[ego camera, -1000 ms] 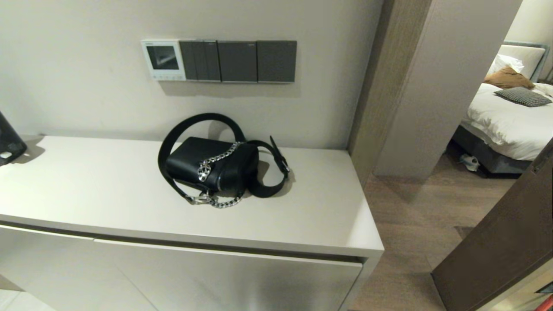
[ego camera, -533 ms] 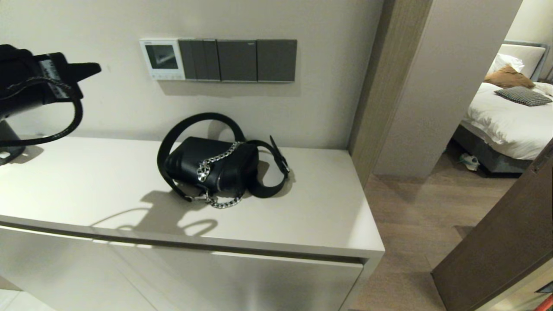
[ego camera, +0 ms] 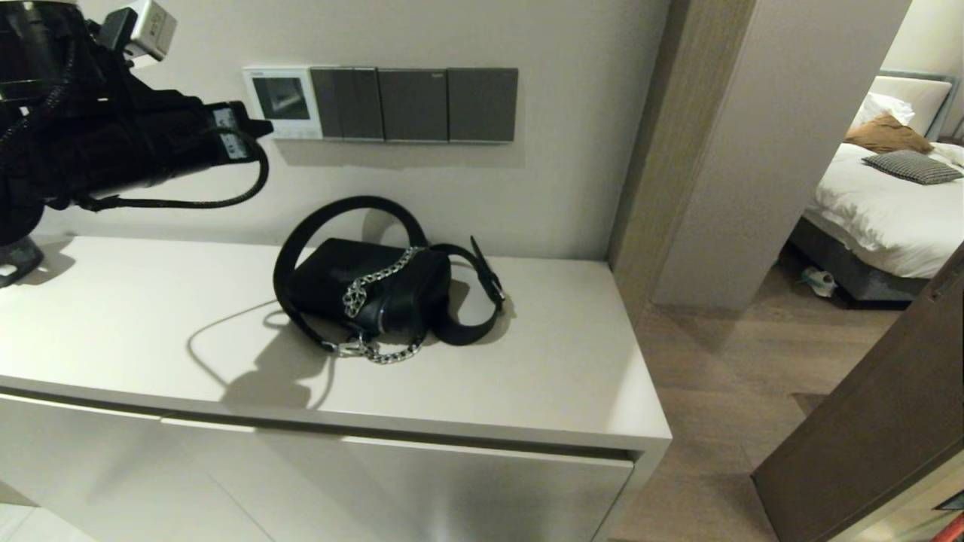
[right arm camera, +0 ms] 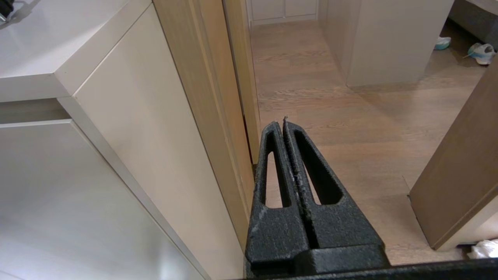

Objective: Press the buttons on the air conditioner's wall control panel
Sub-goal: Turn on the central air conditioner

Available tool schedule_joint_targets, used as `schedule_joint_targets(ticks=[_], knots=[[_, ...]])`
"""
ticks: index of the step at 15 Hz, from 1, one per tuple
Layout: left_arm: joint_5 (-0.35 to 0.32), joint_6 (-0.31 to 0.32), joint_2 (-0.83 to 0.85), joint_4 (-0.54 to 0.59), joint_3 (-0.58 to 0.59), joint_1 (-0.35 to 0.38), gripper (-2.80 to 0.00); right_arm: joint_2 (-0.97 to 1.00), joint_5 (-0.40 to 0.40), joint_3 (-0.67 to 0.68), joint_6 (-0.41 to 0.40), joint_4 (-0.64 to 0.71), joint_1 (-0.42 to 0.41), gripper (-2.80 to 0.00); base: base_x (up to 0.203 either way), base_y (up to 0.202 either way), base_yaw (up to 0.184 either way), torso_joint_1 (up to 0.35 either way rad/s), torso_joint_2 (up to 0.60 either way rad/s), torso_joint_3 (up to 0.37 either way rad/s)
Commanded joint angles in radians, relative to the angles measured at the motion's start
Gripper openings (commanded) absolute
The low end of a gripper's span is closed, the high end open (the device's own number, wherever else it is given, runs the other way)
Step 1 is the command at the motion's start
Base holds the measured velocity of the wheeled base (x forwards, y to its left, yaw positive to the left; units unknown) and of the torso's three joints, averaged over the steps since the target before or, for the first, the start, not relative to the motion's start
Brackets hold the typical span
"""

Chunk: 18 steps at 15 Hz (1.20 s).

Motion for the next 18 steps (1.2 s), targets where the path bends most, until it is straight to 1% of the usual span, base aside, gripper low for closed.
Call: schedule_joint_targets(ticks=[1, 3, 5, 8, 18], knots=[[-0.001, -0.004, 0.075, -0.003, -0.038, -0.011, -2.80, 0.002, 0.000, 0.000, 0.000, 0.000, 0.000, -2.80, 0.000, 0.000, 0.000, 0.000, 0.00, 0.000], [0.000, -0.012, 0.113, -0.003, -0.082, -0.013, -2.80, 0.002, 0.000, 0.000, 0.000, 0.000, 0.000, -2.80, 0.000, 0.000, 0.000, 0.000, 0.00, 0.000], [0.001, -0.035, 0.129, -0.003, -0.103, -0.014, -2.80, 0.002, 0.001, 0.000, 0.000, 0.000, 0.000, -2.80, 0.000, 0.000, 0.000, 0.000, 0.00, 0.000], [0.004, -0.035, 0.156, -0.020, -0.120, -0.015, -2.80, 0.002, 0.001, 0.000, 0.000, 0.000, 0.000, -2.80, 0.000, 0.000, 0.000, 0.000, 0.00, 0.000], [0.012, -0.037, 0.225, -0.022, -0.184, -0.018, -2.80, 0.002, 0.001, 0.000, 0.000, 0.000, 0.000, -2.80, 0.000, 0.000, 0.000, 0.000, 0.00, 0.000]])
